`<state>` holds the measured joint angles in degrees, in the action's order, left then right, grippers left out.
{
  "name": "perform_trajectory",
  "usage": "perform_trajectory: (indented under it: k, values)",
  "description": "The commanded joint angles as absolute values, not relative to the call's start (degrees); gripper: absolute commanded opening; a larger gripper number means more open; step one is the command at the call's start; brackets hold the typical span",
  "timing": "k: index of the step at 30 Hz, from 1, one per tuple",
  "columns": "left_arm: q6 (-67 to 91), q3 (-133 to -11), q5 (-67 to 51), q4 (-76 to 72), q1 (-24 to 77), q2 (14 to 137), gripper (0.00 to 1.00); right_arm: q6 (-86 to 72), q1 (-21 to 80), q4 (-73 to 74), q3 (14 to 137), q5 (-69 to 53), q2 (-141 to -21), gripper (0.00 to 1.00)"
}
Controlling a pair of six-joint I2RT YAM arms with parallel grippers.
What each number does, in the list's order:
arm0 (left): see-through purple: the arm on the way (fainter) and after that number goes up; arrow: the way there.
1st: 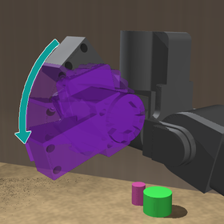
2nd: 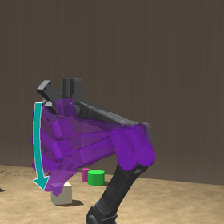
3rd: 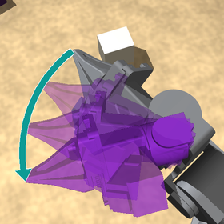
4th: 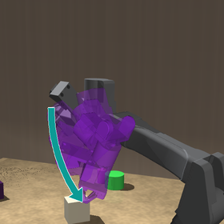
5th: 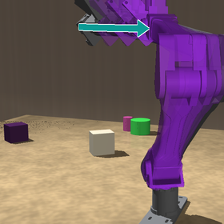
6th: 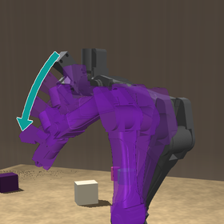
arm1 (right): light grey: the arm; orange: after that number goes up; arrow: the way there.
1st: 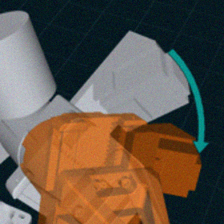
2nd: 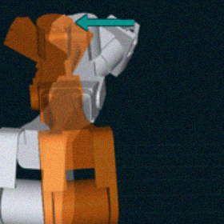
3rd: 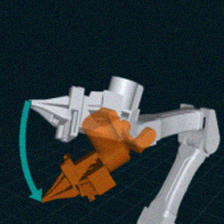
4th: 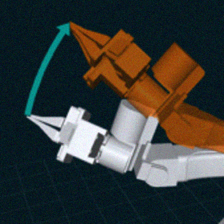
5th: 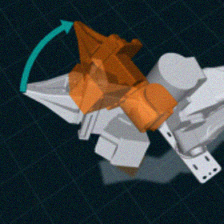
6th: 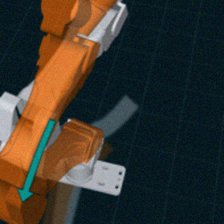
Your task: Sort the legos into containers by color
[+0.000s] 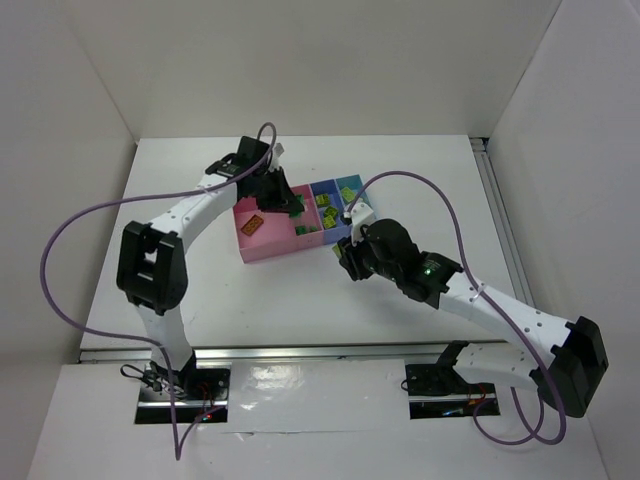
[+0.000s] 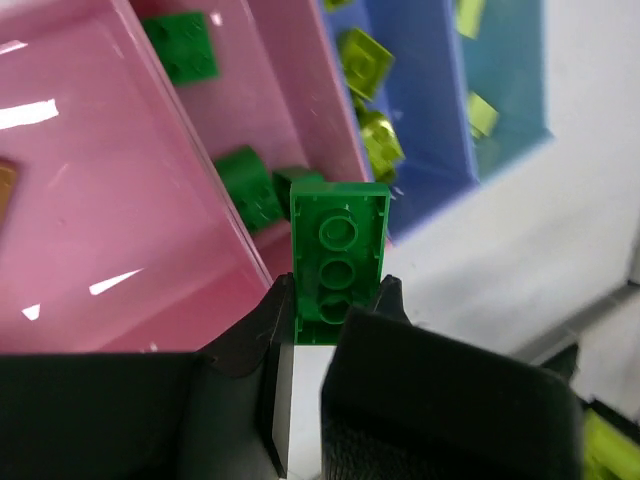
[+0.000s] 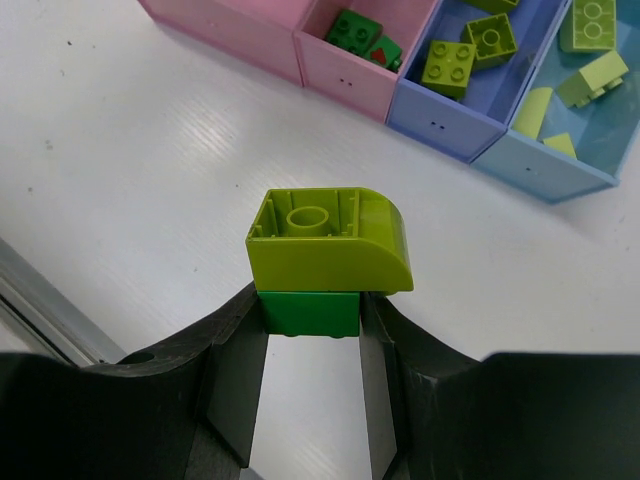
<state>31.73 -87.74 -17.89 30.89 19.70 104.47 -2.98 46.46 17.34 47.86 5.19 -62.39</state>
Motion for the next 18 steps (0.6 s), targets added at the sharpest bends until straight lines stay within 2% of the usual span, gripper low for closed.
perform_trajectory:
  k: [1,3,4,8,11,14,18]
  values:
    - [34.45,-95.24,-8.45,32.33,21.27,109.85,0.12,-4.22,46.41,18.46,47.29,7.65,-60.91,0.07]
    - [34.45,-98.95,-7.91,34.35,22.67,113.19,0.34,-4.75,46.41,18.46,47.29,7.65,-60.91,0.07]
    - [34.45,-102.27,-7.91,36.45,22.68,116.07,0.49,-4.75,45.88,18.46,47.29,7.65,-60.91,0.07]
    - [31.82,-106.08,-7.91,38.58,23.91,118.56,0.72,-4.75,45.88,18.46,47.29,6.34,-60.91,0.07]
    - [29.71,-106.79,-9.92,40.07,24.43,116.64,0.77,-4.22,45.88,17.93,47.29,5.71,-60.91,0.07]
    - [26.47,-104.34,-14.4,40.87,24.43,111.29,0.71,-3.69,45.88,17.93,47.29,5.1,-60.91,0.07]
    - [23.2,-93.55,-33.33,36.57,21.98,104.6,0.73,-3.16,45.88,17.4,47.29,4.4,-60.91,0.07]
